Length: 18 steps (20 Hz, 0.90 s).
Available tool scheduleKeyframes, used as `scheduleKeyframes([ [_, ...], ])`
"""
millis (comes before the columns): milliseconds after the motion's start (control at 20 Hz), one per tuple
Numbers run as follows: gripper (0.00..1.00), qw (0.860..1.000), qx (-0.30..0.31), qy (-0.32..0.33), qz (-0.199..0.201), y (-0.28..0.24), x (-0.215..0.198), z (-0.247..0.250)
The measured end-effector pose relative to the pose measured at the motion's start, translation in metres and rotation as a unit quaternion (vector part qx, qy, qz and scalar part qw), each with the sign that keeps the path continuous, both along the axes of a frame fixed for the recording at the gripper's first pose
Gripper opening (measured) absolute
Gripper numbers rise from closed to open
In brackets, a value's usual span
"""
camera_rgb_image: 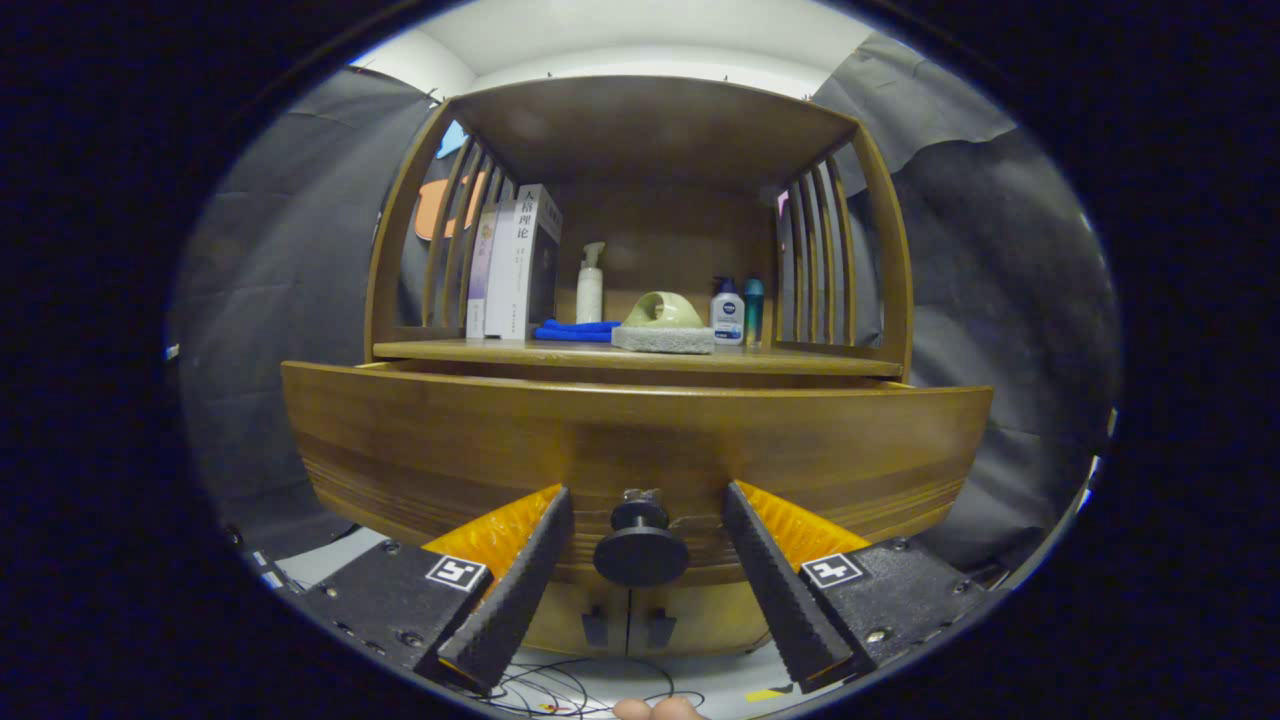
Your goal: Pull open the drawer, take out the items inside it, and place them on the countertop above the cabinet.
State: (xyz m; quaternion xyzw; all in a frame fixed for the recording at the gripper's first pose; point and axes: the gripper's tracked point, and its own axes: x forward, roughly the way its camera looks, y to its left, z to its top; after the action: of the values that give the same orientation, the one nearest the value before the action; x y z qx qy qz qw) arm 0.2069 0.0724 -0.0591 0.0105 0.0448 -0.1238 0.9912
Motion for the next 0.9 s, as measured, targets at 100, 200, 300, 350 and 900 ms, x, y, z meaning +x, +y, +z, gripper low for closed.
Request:
scheduleKeyframes([
  [100,1.0,1.0,-0.001,0.001,0.0,-0.001,0.004,0.0],
  [200,0.99,1.0,-0.002,0.008,0.0,-0.003,0.01,-0.001],
  [300,0.99,1.0,-0.001,0.014,-0.001,-0.004,0.016,0.0],
  [350,1.0,1.0,-0.001,0.017,-0.001,-0.004,0.021,0.0],
  [900,1.0,1.0,-0.007,0.028,0.003,-0.018,0.063,-0.002],
])
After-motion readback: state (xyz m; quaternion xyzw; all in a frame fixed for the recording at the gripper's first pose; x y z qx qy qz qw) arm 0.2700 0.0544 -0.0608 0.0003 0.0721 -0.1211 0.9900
